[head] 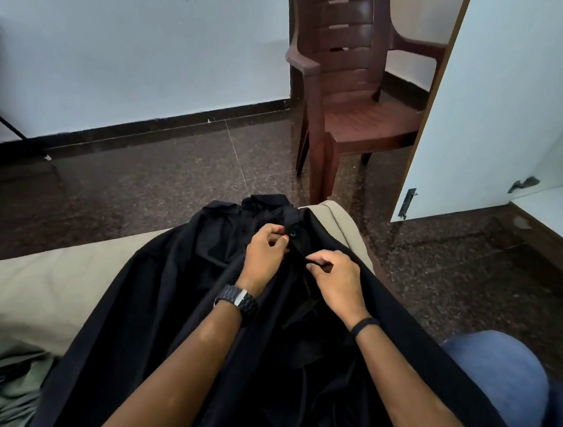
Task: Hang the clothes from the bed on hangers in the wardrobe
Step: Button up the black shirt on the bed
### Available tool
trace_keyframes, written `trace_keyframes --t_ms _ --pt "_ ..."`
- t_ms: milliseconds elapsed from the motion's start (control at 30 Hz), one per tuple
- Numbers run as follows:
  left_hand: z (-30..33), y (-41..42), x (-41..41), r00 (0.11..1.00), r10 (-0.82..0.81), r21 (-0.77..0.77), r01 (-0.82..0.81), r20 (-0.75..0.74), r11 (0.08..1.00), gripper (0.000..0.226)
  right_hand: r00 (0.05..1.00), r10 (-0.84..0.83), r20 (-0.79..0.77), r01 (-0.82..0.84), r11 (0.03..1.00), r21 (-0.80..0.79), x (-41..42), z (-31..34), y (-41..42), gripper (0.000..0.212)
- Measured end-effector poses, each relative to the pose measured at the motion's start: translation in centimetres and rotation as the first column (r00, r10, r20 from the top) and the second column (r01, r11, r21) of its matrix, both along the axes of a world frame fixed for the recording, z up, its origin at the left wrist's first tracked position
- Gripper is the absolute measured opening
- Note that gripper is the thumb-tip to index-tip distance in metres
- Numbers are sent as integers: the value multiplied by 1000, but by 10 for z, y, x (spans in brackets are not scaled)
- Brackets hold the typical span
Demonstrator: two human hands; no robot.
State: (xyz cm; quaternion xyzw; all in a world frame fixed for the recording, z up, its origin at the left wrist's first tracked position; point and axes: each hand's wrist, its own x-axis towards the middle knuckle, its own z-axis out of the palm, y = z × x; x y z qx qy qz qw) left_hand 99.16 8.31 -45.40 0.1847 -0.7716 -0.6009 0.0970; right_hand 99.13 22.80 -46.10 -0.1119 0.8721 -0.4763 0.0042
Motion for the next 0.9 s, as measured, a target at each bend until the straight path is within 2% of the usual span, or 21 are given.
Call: trace_keyframes --t_ms 67,133,167,233,300,333,433,467,500,600,700,800,900 --pt "-2 6 12 997 23 -275 -43 -76 960 15 1000 -5 -4 5 1000 -5 0 -2 0 14" --pt "-4 10 27 987 -36 -416 -34 -159 909 20 1000 -5 9 5 1000 -23 0 -4 1 13" --pt "-6 10 33 983 -98 -471 13 -157 882 21 1000 -10 22 11 999 -35 0 -5 2 12" --pt "-10 5 41 973 -222 -563 152 -58 812 19 998 -33 53 37 997 -68 0 -6 5 10" --pt "-15 -4 44 972 -231 -556 209 31 804 19 996 -43 81 51 993 -104 1 -6 6 13" --pt "-17 -9 44 980 -193 -514 189 47 837 25 995 -41 90 51 992 -116 1 -7 7 15" --pt "-20 -24 42 993 -83 -207 99 85 973 33 994 -37 106 52 989 -141 2 -7 8 18" --pt "-21 -28 42 993 -71 -135 83 93 987 33 994 -35 106 50 988 -145 3 -8 9 19" --pt "-22 -32 42 992 -67 -130 81 108 988 32 994 -31 103 46 988 -146 3 -9 9 21" --pt "-25 -33 41 985 -72 -301 118 158 946 33 994 -23 102 38 989 -144 3 -11 7 26" --pt "-28 -26 38 982 -78 -463 151 172 873 18 995 -30 98 43 989 -140 2 -15 7 27" --pt "-34 -20 39 972 -89 -539 195 217 819 29 997 -19 71 28 992 -122 3 -17 7 28" --pt "-33 -21 40 967 -125 -597 237 224 767 24 999 2 46 3 994 -113 3 -17 7 27"
